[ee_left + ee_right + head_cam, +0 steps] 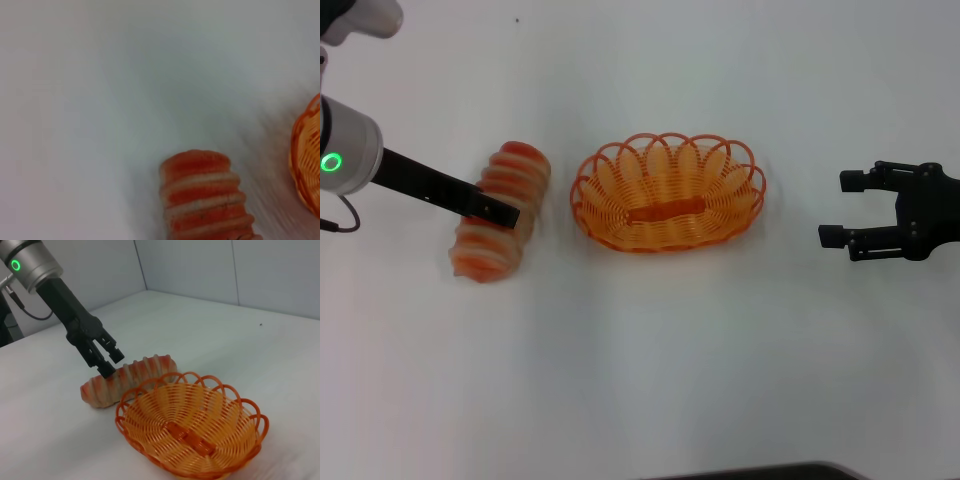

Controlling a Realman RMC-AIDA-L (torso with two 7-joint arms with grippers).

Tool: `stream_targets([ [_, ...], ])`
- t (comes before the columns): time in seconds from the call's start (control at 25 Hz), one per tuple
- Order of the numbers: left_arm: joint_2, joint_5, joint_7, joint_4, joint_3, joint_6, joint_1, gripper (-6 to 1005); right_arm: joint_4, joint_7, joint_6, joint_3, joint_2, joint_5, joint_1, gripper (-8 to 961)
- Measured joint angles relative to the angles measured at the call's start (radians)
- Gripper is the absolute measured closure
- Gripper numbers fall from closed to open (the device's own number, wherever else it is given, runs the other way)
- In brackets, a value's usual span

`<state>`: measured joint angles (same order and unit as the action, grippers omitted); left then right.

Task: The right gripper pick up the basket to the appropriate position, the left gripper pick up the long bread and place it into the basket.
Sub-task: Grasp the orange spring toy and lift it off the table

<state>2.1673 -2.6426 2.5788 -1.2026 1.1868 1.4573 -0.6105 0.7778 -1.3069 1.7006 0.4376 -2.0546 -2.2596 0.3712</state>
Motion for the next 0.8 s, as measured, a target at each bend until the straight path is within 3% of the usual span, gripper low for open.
stream_targets([
  [0.8, 0.001, -0.001, 0.008, 0.093, 0.033, -0.052, -0.011, 66, -0.002, -0.004, -0.001, 0.009, -0.002, -0.012, 0.006, 28],
])
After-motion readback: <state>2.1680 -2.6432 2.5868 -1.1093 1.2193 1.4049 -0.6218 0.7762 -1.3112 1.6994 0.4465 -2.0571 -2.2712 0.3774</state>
